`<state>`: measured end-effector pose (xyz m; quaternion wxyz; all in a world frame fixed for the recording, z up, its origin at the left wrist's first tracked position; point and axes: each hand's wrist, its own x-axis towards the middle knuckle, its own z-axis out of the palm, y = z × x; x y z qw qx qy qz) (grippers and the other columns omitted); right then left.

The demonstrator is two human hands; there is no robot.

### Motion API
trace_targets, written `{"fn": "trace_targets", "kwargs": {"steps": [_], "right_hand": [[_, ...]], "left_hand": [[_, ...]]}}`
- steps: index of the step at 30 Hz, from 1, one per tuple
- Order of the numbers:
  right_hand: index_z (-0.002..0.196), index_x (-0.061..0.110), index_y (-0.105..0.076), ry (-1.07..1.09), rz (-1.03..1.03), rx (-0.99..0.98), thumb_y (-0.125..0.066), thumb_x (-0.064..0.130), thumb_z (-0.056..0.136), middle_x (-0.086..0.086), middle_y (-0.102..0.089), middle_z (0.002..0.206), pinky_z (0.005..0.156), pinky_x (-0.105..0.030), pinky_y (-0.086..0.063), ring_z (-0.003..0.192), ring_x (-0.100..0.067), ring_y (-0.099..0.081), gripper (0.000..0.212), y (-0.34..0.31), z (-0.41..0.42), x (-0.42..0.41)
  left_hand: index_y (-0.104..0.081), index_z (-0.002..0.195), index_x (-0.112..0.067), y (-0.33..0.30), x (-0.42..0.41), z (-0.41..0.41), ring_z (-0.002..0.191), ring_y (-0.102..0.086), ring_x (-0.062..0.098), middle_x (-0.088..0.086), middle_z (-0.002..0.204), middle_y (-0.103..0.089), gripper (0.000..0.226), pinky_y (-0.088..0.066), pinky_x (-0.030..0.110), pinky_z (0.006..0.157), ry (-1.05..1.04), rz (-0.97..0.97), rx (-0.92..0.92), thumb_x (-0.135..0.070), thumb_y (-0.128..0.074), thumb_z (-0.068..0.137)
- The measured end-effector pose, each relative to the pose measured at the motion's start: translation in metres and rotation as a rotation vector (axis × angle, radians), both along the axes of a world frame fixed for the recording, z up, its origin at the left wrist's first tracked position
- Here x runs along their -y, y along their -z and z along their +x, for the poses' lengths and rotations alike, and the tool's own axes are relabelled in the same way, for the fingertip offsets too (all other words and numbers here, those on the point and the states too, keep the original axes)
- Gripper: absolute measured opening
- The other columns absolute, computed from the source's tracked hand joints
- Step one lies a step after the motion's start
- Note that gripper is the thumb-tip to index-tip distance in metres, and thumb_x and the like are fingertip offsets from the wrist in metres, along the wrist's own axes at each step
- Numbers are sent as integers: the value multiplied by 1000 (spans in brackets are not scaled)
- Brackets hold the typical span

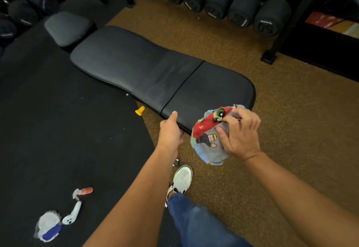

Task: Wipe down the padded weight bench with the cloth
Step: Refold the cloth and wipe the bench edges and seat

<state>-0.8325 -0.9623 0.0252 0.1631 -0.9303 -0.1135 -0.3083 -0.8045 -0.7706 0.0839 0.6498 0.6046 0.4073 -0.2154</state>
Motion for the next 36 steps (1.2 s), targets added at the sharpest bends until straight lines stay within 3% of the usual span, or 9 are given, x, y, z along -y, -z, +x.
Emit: {"fn": "trace_targets", "kwargs": {"steps": [5,8,14,18,20,24,27,33,36], "right_hand": [[116,6,-65,-227,-110,-70,-46,34,98,-13,-58,123,106,-47,-36,116,-31,-52,37,2,-17,-14],[128,8,-61,-323,-159,-141,-49,38,95,-18,-56,134,110,-52,-32,129,-32,-47,46,-6,-11,6],[128,8,-61,-28,87,-311,-38,37,97,-19,-44,144,117,-51,-14,140,-34,-30,48,-17,10,8],[135,17,-55,75,243,-386,-45,39,95,-13,-30,154,117,-57,-6,147,-34,-6,47,-13,-25,-32],[138,20,-52,94,344,-431,-44,41,95,-12,-19,158,117,-56,-8,148,-32,3,48,-14,-34,-41],[137,19,-52,215,514,-497,-52,31,90,-10,-9,161,118,-42,-6,148,-29,2,48,-21,9,-17],[142,16,-46,363,608,-563,-58,23,90,-12,-12,160,119,-41,-13,147,-32,-8,53,-35,44,-4],[148,18,-33,372,508,-571,-56,32,94,-15,1,161,116,-47,-17,147,-36,-2,61,-32,1,-35],[146,18,-38,441,315,-620,-57,36,91,-16,-6,160,113,-54,-21,145,-42,-4,61,-34,28,-28]], "left_hand": [[-43,125,-20,3,2,3,96,-58,24,2,94,-55,40,-49,44,91,-14,22,2,-45,-44,94],[-42,129,-19,2,1,4,89,-58,22,1,91,-55,43,-49,42,87,-8,14,-3,-45,-44,94],[-42,123,-22,-2,7,-2,87,-57,19,-2,90,-54,36,-49,43,90,-14,15,6,-43,-45,94],[-37,136,-20,-8,23,-5,114,-56,29,6,131,-49,69,-49,47,93,-68,26,28,-51,-53,76],[-34,142,-24,-6,27,-6,117,-55,31,8,140,-44,83,-48,48,96,-58,39,30,-56,-51,66],[-38,140,-22,-14,23,-10,114,-57,28,4,134,-53,70,-54,37,75,-69,-57,47,-49,-54,77],[-41,138,-22,-16,19,-11,114,-58,25,-1,130,-56,52,-53,38,83,-70,-86,52,-42,-51,91],[-37,140,-24,-18,15,-12,116,-52,25,-2,130,-49,52,-51,44,93,-3,-57,25,-43,-47,93],[-42,131,-20,-16,5,-6,102,-55,21,-4,99,-52,44,-51,45,92,24,-31,7,-42,-48,94]]}}
